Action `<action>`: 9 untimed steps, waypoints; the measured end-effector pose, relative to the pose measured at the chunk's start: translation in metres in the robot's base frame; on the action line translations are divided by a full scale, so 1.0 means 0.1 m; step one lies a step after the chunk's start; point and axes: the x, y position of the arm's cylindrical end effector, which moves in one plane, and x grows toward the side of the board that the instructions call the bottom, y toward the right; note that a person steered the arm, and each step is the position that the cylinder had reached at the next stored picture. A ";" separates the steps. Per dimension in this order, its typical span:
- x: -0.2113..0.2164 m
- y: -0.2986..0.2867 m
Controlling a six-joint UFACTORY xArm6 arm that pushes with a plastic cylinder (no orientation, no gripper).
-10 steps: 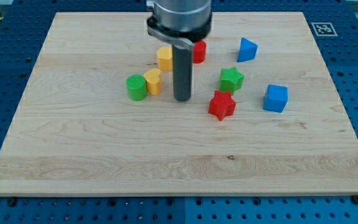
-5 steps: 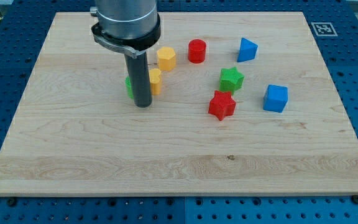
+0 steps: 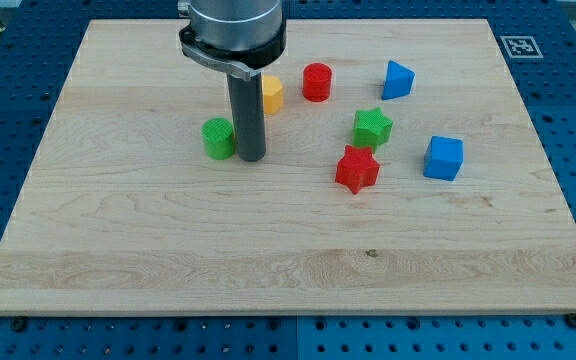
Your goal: Move the yellow heart along with yellow hexagon slightly up
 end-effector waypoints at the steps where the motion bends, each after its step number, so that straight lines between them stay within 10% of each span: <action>1: 0.00 -0.07; 9: -0.34 0.06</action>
